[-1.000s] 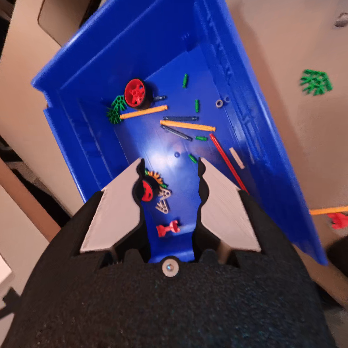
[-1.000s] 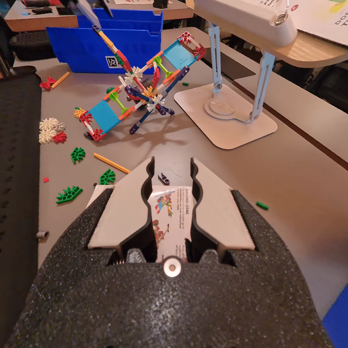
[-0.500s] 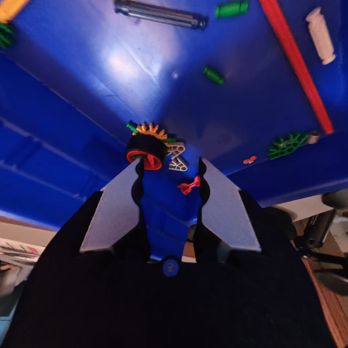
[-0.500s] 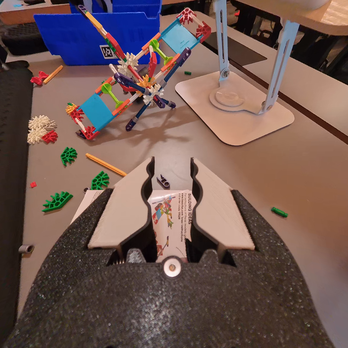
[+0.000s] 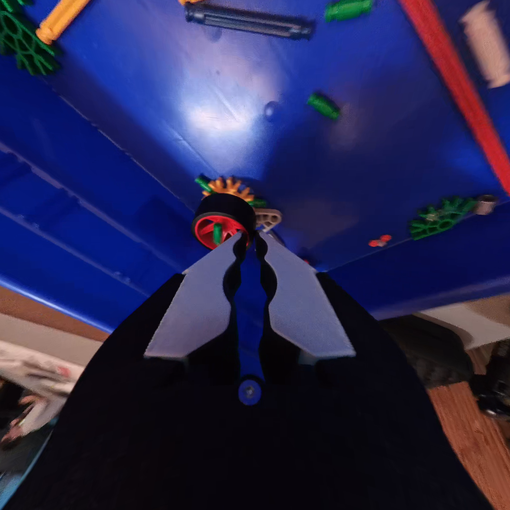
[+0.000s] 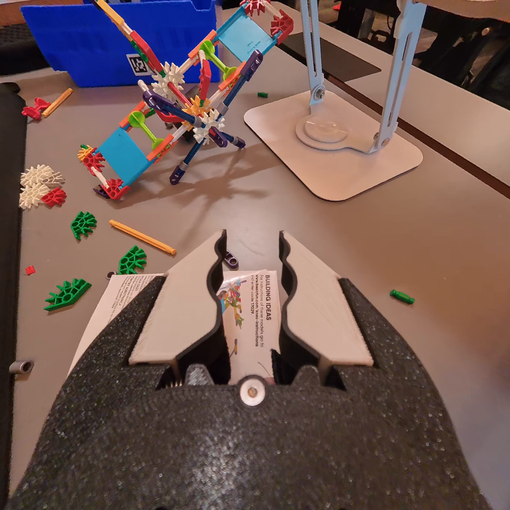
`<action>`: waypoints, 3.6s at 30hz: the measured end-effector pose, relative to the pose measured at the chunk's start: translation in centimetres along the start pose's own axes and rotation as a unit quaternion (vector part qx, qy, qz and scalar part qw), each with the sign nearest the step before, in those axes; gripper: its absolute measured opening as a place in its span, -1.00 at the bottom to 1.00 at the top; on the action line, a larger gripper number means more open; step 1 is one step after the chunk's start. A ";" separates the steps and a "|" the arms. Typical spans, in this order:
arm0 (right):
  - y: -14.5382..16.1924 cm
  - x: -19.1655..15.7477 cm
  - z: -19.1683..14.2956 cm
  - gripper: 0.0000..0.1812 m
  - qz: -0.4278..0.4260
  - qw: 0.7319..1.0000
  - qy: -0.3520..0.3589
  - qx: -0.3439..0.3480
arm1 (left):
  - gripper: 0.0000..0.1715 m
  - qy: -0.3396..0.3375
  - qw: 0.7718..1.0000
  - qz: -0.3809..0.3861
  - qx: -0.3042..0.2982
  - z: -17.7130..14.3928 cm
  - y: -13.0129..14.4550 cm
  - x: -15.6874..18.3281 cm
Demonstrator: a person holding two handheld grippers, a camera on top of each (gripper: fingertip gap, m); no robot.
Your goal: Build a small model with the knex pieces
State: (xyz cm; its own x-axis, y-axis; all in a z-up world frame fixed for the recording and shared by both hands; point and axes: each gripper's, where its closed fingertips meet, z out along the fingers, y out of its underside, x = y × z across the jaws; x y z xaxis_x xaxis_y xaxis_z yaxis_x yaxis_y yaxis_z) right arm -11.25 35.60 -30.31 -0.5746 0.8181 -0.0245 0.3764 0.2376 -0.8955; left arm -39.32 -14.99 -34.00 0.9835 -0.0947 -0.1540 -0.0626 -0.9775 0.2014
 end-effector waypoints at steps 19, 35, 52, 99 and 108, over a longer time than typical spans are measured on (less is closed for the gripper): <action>0.7 0.8 0.0 -0.58 0.014 1.000 0.014 -0.007 | -0.45 0.040 0.971 -0.190 0.141 -1.9 -1.8 -0.4; 0.6 0.1 -0.7 -0.58 -0.013 1.000 0.003 -0.006 | -0.60 0.014 0.919 -0.349 0.180 1.4 -2.2 -2.4; 0.5 -0.4 -0.2 -0.58 0.004 0.998 0.027 -0.050 | -0.61 0.037 0.961 -0.186 0.202 0.5 -4.9 1.1; -5.7 -7.6 -1.8 -0.58 -0.033 0.994 0.071 0.076 | -0.31 -0.032 0.955 -0.005 0.295 -13.0 -12.4 12.2; -5.6 -9.1 -1.9 -0.59 -0.068 0.991 0.055 0.103 | -0.29 0.111 0.940 -0.190 0.261 -8.2 -7.3 13.4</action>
State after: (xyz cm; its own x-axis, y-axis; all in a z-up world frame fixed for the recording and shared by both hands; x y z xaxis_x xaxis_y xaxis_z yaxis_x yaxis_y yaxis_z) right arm -6.74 27.80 -24.20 -0.5234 0.8403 0.1414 0.1370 0.2468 -0.9593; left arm -24.25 -7.57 -29.61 0.9591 0.2657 0.0978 0.2831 -0.8972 -0.3390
